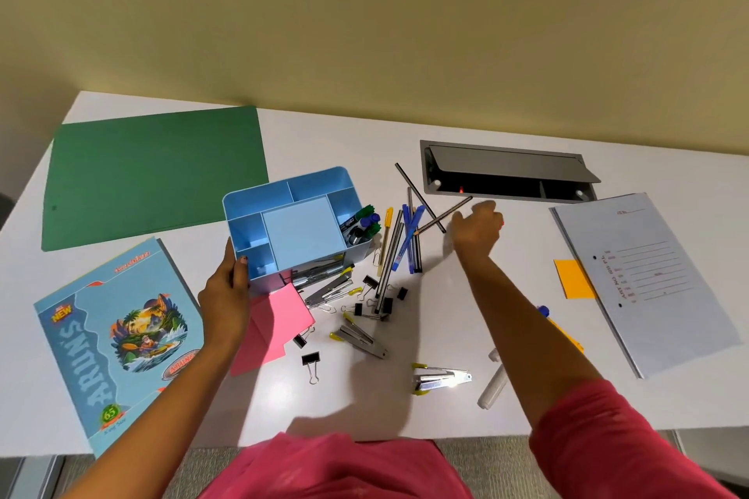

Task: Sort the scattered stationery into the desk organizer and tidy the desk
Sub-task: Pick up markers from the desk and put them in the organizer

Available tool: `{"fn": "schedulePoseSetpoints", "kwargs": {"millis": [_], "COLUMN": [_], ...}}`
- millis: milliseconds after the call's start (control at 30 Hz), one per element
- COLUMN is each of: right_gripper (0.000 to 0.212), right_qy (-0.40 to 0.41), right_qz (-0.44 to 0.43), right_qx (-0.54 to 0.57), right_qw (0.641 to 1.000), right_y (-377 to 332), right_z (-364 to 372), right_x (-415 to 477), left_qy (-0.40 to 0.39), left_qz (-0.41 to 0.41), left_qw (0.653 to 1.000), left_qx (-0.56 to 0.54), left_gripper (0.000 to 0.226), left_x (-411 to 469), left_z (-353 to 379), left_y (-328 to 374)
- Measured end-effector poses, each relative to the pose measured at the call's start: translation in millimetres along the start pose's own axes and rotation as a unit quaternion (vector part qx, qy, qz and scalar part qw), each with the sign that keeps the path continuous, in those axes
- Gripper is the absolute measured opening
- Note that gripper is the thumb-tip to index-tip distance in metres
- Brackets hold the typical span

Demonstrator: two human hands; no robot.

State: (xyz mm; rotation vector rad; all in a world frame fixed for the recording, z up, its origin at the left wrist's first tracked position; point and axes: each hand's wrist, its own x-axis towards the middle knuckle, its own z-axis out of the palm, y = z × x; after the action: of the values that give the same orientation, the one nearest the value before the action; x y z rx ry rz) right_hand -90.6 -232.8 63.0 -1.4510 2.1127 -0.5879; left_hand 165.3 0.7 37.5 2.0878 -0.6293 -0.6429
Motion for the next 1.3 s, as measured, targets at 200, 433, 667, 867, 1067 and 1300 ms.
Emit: {"fn": "schedulePoseSetpoints", "kwargs": {"millis": [200,433,667,867,1067,1300], "right_gripper": [0.059,0.058,0.034,0.019,0.054,0.022], "right_qy": [-0.052,-0.045,0.010,0.057,-0.048,-0.116], "right_qz": [0.124,0.149,0.085,-0.183,-0.331,-0.332], "right_qx": [-0.036,-0.006,-0.016,0.219,0.326,0.190], "right_qw": [0.990,0.988,0.996,0.957,0.884,0.917], "right_y": [26,39,28,-28,-74,-79], "right_z": [-7,-3,-6,-23,-26,5], "right_x": [18,18,1,-52,-100,-113], "left_qy": [0.002,0.000,0.007,0.017,0.012,0.015], "left_qz": [0.000,-0.005,0.005,-0.008,-0.003,-0.018], "left_qw": [1.000,1.000,1.000,1.000,1.000,0.999], "left_qx": [0.000,-0.006,-0.005,-0.001,-0.005,-0.022], "left_gripper": [0.040,0.041,0.042,0.042,0.042,0.042], "left_x": [1,-1,-3,-3,-3,1], "left_z": [0,0,-1,1,1,2], "left_y": [-1,3,4,2,3,-3]}}
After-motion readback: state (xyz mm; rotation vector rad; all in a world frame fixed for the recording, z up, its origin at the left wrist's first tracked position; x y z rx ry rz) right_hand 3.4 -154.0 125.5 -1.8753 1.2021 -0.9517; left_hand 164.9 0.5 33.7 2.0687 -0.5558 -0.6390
